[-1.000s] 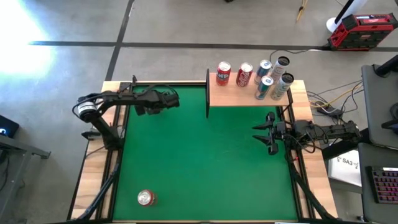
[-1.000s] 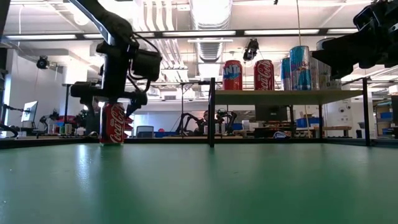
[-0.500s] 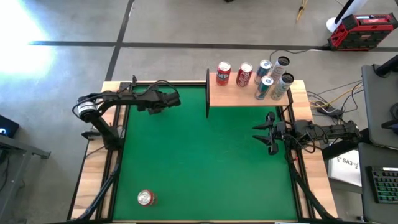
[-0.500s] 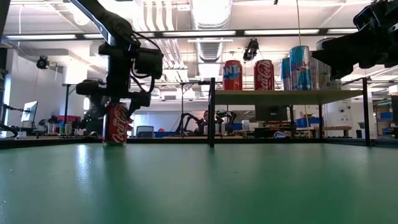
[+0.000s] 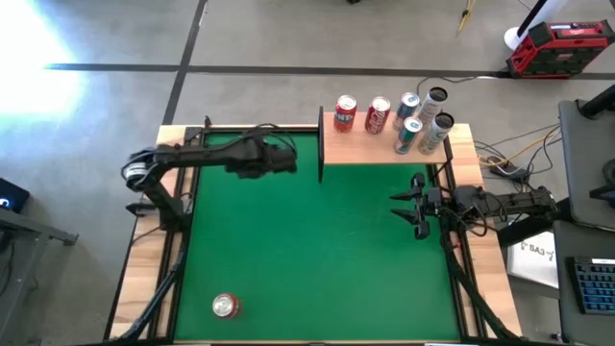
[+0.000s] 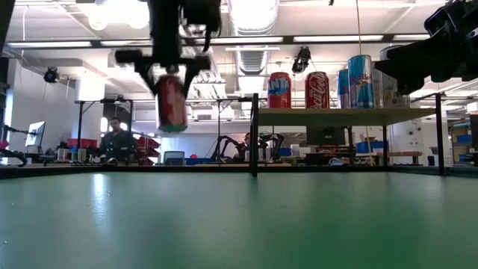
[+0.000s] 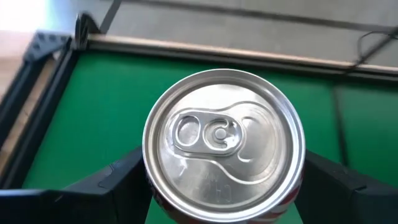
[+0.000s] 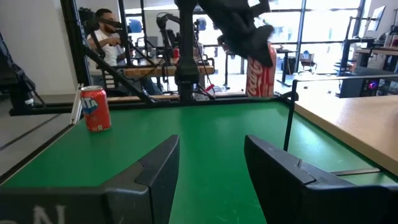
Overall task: Place canned beverage on shelf
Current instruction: Put the red white soda can on the shelf aligned with the other red white soda can
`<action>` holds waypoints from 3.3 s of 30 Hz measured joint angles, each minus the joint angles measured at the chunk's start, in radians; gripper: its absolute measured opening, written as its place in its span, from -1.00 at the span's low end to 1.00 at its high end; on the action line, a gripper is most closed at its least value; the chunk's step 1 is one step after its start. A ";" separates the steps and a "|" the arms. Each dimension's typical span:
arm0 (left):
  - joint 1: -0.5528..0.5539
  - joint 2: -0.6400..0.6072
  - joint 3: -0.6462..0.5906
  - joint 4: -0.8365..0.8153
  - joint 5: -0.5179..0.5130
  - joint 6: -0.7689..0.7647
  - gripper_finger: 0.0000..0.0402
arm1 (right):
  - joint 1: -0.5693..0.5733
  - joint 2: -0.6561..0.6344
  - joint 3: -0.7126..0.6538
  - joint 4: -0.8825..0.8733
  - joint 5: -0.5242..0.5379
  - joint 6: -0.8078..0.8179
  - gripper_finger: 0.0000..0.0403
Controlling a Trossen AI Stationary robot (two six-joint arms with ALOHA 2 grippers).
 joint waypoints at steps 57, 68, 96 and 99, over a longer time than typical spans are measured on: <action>-0.103 0.514 0.887 0.316 0.016 0.995 0.42 | 0.000 0.000 0.000 -0.002 0.000 0.000 -0.14; -0.072 0.554 0.886 0.314 0.026 1.101 0.42 | 0.000 0.000 0.000 -0.001 0.000 0.000 -0.14; -0.019 0.555 0.874 0.310 0.155 1.029 0.42 | 0.000 0.000 0.000 -0.001 0.000 0.000 -0.14; -0.019 0.555 0.874 0.310 0.146 1.006 0.43 | 0.000 0.000 0.000 -0.001 0.000 0.000 -0.14</action>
